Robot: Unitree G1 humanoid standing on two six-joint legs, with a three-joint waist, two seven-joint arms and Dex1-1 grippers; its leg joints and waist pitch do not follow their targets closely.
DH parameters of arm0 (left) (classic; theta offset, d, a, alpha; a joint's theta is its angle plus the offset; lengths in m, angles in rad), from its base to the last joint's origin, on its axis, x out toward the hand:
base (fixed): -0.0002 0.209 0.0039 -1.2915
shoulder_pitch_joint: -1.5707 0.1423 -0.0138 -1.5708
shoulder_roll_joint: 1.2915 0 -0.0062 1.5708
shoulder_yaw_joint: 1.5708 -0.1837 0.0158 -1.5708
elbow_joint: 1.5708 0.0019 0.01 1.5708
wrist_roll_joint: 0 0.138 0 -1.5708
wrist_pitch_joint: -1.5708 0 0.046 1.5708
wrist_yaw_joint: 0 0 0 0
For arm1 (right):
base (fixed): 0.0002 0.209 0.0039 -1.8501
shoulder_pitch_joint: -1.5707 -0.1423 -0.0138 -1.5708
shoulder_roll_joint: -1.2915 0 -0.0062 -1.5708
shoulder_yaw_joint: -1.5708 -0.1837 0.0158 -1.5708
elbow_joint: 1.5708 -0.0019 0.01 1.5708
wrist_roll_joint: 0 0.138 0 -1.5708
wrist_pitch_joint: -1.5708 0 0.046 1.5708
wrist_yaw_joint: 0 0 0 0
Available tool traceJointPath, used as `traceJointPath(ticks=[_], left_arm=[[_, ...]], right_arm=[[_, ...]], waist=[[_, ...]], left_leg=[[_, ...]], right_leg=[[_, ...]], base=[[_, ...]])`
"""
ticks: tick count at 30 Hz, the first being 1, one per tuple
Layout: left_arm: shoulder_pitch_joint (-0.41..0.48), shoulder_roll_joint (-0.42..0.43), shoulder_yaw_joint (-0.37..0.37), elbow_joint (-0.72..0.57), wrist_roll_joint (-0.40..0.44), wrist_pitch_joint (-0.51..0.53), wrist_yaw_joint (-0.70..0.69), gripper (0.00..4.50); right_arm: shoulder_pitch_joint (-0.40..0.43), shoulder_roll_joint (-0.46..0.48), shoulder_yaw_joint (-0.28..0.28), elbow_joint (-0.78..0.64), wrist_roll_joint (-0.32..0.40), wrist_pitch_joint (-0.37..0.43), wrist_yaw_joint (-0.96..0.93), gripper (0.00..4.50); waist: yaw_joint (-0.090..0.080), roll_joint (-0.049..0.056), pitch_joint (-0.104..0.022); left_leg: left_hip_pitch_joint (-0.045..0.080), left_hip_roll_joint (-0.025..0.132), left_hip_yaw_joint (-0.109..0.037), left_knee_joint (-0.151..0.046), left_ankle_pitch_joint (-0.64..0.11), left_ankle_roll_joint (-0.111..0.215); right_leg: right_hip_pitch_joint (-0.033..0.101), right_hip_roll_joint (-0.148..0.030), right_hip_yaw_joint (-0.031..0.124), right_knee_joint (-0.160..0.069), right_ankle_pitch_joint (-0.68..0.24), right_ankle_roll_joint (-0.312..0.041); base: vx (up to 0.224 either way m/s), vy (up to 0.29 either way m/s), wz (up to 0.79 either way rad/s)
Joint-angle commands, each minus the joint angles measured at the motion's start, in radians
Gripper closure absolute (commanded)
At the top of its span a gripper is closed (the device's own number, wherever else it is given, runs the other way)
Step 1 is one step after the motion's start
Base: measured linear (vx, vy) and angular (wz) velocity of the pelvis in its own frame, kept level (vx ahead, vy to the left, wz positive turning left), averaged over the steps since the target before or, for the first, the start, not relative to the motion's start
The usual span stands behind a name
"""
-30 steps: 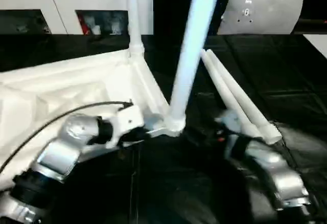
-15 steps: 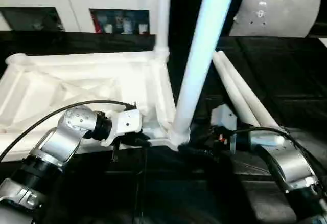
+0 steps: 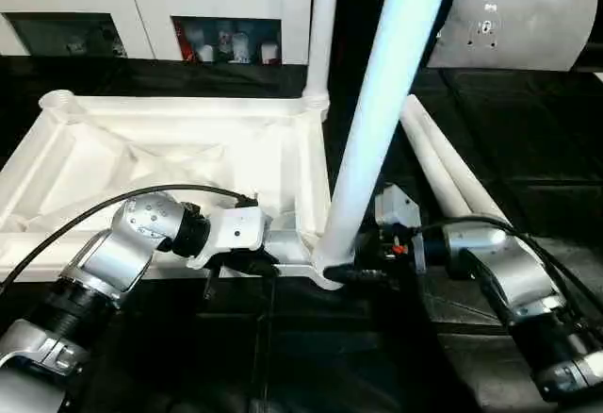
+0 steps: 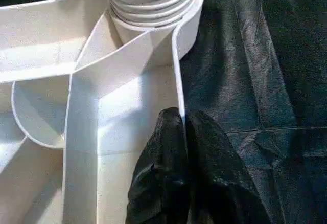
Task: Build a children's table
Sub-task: Rotate leg to tighten
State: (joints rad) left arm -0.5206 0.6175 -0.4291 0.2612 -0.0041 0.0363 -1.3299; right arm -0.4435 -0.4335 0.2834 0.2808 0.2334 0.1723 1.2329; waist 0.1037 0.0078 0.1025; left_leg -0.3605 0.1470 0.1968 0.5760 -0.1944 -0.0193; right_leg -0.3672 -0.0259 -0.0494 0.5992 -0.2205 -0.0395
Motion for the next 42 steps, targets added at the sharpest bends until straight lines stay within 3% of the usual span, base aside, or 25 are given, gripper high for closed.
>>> traceJointPath(ticks=[1,7,11,15,18,20,22,23,24,26,28,30,32,33,34,36,37,39,40,42], left_arm=[[0.016,-0.005,-0.089,0.020,0.049,-0.018,-0.068,4.50],[0.019,-0.003,-0.088,0.021,0.052,-0.022,-0.069,4.50],[0.032,-0.005,-0.075,0.021,0.045,-0.009,-0.055,4.50],[0.068,-0.041,-0.018,-0.036,-0.002,0.108,0.031,4.50],[0.091,-0.092,0.031,-0.077,-0.014,0.212,0.152,4.50],[0.101,-0.121,0.053,-0.098,-0.029,0.257,0.199,4.50],[0.126,-0.199,0.096,-0.171,-0.040,0.366,0.326,4.50],[0.132,-0.222,0.106,-0.193,-0.038,0.401,0.362,4.50],[0.137,-0.248,0.118,-0.214,-0.030,0.430,0.399,4.50],[0.140,-0.270,0.126,-0.231,-0.023,0.456,0.429,4.50],[0.147,-0.342,0.146,-0.273,0.002,0.525,0.524,4.50],[0.155,-0.430,0.156,-0.320,0.043,0.594,0.638,4.50],[0.160,-0.477,0.149,-0.352,0.067,0.634,0.702,4.50],[0.167,-0.503,0.132,-0.380,0.083,0.665,0.735,4.50],[0.172,-0.508,0.116,-0.393,0.092,0.677,0.743,4.50],[0.187,-0.495,0.088,-0.403,0.110,0.684,0.746,4.50],[0.189,-0.491,0.086,-0.403,0.113,0.683,0.745,4.50],[0.195,-0.470,0.080,-0.400,0.135,0.685,0.745,4.50],[0.196,-0.454,0.081,-0.394,0.144,0.678,0.740,4.50],[0.198,-0.417,0.089,-0.389,0.155,0.669,0.725,4.50]], right_arm=[[-0.017,0.002,0.011,0.010,0.006,-0.007,0.021,1.01],[-0.006,0.003,0.017,0.006,0.006,-0.003,0.039,1.62],[0.027,0.008,0.016,-0.023,0.015,0.020,0.031,1.74],[0.111,0.054,-0.008,-0.098,0.041,0.097,-0.069,1.77],[0.172,0.123,-0.024,-0.125,0.010,0.114,-0.229,1.78],[0.191,0.154,-0.030,-0.129,-0.002,0.120,-0.288,1.78],[0.227,0.255,-0.056,-0.130,-0.021,0.149,-0.456,1.78],[0.231,0.284,-0.062,-0.128,-0.027,0.157,-0.502,1.78],[0.233,0.312,-0.069,-0.127,-0.038,0.164,-0.547,1.78],[0.231,0.339,-0.075,-0.121,-0.046,0.171,-0.588,1.78],[0.217,0.410,-0.092,-0.098,-0.073,0.176,-0.708,1.78],[0.192,0.486,-0.109,-0.070,-0.102,0.180,-0.844,1.78],[0.178,0.524,-0.112,-0.060,-0.135,0.183,-0.919,1.78],[0.166,0.554,-0.121,-0.053,-0.144,0.194,-0.965,1.78],[0.160,0.564,-0.124,-0.051,-0.145,0.194,-0.980,1.78],[0.154,0.560,-0.123,-0.050,-0.156,0.169,-0.985,1.78],[0.154,0.558,-0.123,-0.050,-0.157,0.164,-0.983,1.78],[0.154,0.555,-0.133,-0.048,-0.166,0.145,-0.977,1.78],[0.153,0.551,-0.141,-0.045,-0.166,0.137,-0.976,1.08],[0.153,0.533,-0.160,-0.051,-0.159,0.121,-0.961,1.08]], waist=[[-0.007,0.010,-0.059],[-0.006,0.011,-0.055],[-0.006,0.012,-0.052],[-0.006,0.011,-0.049],[-0.009,0.010,-0.041],[-0.015,0.010,-0.028],[-0.027,0.012,-0.014],[-0.030,0.012,-0.013],[-0.037,0.010,-0.010],[-0.055,0.015,-0.010],[-0.068,0.014,-0.007],[-0.075,0.013,-0.003],[-0.081,0.011,-0.001],[-0.082,0.008,-0.010],[-0.083,0.012,-0.016],[-0.084,0.009,-0.018],[-0.084,0.008,-0.013],[-0.081,0.006,-0.015],[-0.080,0.004,-0.017],[-0.079,0.004,-0.016]], left_leg=[[0.016,0.108,-0.047,-0.060,-0.103,0.077],[0.016,0.107,-0.047,-0.062,-0.109,0.073],[0.017,0.109,-0.048,-0.065,-0.124,0.068],[0.016,0.110,-0.049,-0.068,-0.130,0.064],[0.017,0.112,-0.049,-0.074,-0.155,0.056],[0.022,0.106,-0.053,-0.080,-0.243,0.032],[0.030,0.106,-0.065,-0.087,-0.347,-0.015],[0.031,0.106,-0.068,-0.089,-0.367,-0.023],[0.037,0.103,-0.075,-0.090,-0.413,-0.033],[0.019,0.102,-0.082,-0.101,-0.401,-0.035],[0.023,0.104,-0.078,-0.101,-0.422,-0.042],[0.033,0.100,-0.079,-0.097,-0.449,-0.045],[0.021,0.097,-0.085,-0.100,-0.440,-0.040],[0.009,0.102,-0.083,-0.106,-0.365,-0.034],[0.002,0.103,-0.077,-0.105,-0.293,-0.020],[0.005,0.103,-0.065,-0.099,-0.233,0.011],[0.006,0.097,-0.060,-0.095,-0.262,0.024],[0.005,0.095,-0.059,-0.092,-0.253,0.034],[0.004,0.095,-0.057,-0.090,-0.232,0.041],[0.002,0.094,-0.057,-0.092,-0.214,0.050]], right_leg=[[0.031,-0.140,0.066,-0.056,-0.046,-0.253],[0.029,-0.139,0.066,-0.058,-0.061,-0.248],[0.028,-0.140,0.067,-0.061,-0.079,-0.245],[0.027,-0.142,0.068,-0.062,-0.089,-0.243],[0.021,-0.143,0.071,-0.069,-0.131,-0.238],[0.015,-0.148,0.073,-0.090,-0.310,-0.216],[0.005,-0.154,0.078,-0.106,-0.545,-0.165],[0.001,-0.155,0.078,-0.110,-0.581,-0.156],[-0.004,-0.155,0.074,-0.119,-0.649,-0.125],[0.004,-0.152,0.074,-0.115,-0.607,-0.103],[-0.007,-0.150,0.078,-0.114,-0.569,-0.122],[-0.016,-0.152,0.080,-0.123,-0.599,-0.120],[-0.005,-0.152,0.073,-0.123,-0.604,-0.103],[0.006,-0.150,0.075,-0.112,-0.498,-0.113],[0.007,-0.144,0.077,-0.103,-0.366,-0.132],[0.003,-0.138,0.079,-0.094,-0.214,-0.161],[0.000,-0.139,0.081,-0.100,-0.244,-0.165],[0.002,-0.146,0.083,-0.105,-0.286,-0.160],[0.003,-0.144,0.082,-0.105,-0.281,-0.157],[0.004,-0.141,0.080,-0.103,-0.269,-0.155]], base=[[0.000,0.000,0.00],[0.000,0.000,0.00],[0.000,0.000,0.00],[0.000,0.000,0.00],[0.000,0.000,0.00],[0.000,0.000,0.00],[-0.059,0.006,-0.05],[-0.066,0.011,-0.07],[-0.063,0.024,-0.11],[0.000,0.000,0.00],[0.000,0.000,0.00],[0.000,0.000,0.00],[0.000,0.000,0.00],[0.000,0.000,0.00],[0.000,0.000,0.00],[0.000,0.000,0.00],[0.000,0.000,0.00],[0.000,0.000,0.00],[0.000,0.000,0.00],[0.000,0.000,0.00]])
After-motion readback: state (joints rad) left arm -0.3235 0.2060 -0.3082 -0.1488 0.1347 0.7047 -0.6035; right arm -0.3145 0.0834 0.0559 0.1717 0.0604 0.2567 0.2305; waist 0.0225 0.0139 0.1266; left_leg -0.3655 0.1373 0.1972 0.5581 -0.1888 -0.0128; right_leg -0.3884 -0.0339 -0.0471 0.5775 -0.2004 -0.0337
